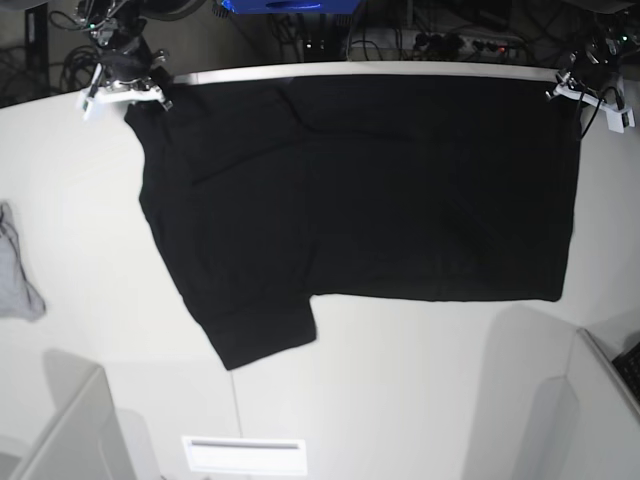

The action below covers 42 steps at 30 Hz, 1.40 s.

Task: Fold the T-shirt properly
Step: 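Pull the shirt further toward the robot and release both grippers, then reach the right gripper to the hem corner and grasp it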

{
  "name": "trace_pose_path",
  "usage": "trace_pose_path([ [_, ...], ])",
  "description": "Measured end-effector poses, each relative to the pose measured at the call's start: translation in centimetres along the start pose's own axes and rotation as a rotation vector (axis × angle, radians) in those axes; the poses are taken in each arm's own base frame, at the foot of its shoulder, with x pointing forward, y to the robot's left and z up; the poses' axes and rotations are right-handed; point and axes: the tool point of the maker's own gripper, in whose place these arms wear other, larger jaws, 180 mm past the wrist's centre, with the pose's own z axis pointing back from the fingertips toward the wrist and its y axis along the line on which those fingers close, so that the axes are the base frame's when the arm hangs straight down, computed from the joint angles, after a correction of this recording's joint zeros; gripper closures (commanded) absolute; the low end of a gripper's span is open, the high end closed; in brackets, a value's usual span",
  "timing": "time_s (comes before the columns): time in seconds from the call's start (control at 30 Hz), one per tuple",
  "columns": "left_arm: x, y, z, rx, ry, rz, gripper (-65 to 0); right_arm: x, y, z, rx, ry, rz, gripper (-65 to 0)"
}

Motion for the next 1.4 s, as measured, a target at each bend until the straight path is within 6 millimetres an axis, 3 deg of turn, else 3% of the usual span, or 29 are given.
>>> trace_pose_path([
  [0.03, 0.0, 0.0, 0.0, 0.0, 0.0, -0.001, 0.0, 0.0, 0.0, 0.0, 0.0, 0.0, 0.0, -10.7],
  [0.13, 0.1, 0.0, 0.0, 0.001, -0.004, -0.003, -22.4, 0.3, 0.1, 0.0, 0.003, -0.013, 0.001, -26.0],
  [0.2, 0.5, 0.7, 0.4, 0.018, -0.019, 0.011, -37.8, 0.4, 0.3, 0.0, 0.01, -0.018, -0.001, -28.2],
  [0.27, 0.6, 2.0, 1.1, 0.057, -0.037, 0.041, -48.9, 0.5, 0.2, 0.1, 0.008, -0.021, -0.001, -28.4],
  [0.37, 0.3, 4.2, 2.4, 0.119, -0.041, 0.078, -56.4, 0.3, -0.2, 0.4, -0.003, -0.019, 0.006, -28.5],
  [0.63, 1.7, 7.1, 4.5, 0.19, -0.114, 0.13, -56.3, 2.2, -4.2, 2.5, -0.107, -0.075, -0.027, -29.0],
  [0.73, 2.0, 8.0, 5.5, 0.223, -0.131, 0.133, -56.3, 3.2, -4.2, 3.1, -0.112, -0.108, -0.018, -29.0],
  [0.9, 5.6, 6.1, 6.5, 0.203, -0.217, 0.05, -54.0, 4.4, -2.2, 3.9, -0.073, -0.143, 0.023, -28.8],
  [1.0, 6.5, 5.4, 6.6, 0.193, -0.238, 0.03, -38.2, 4.3, -0.1, 3.7, -0.021, -0.135, 0.055, -28.7],
  [1.13, 6.6, 3.7, 5.3, 0.148, -0.229, 0.017, -1.6, 5.9, 2.8, 2.7, 0.049, -0.16, 0.081, -28.5],
  [1.33, 6.2, 1.2, 3.5, 0.084, -0.188, -0.026, 0.0, 10.8, 9.5, 0.7, 0.21, -0.211, 0.284, -28.5],
  [1.4, 6.5, 0.4, 3.0, 0.065, -0.191, -0.032, 0.0, 11.9, 10.4, -0.6, 0.222, -0.208, 0.313, -28.5],
])
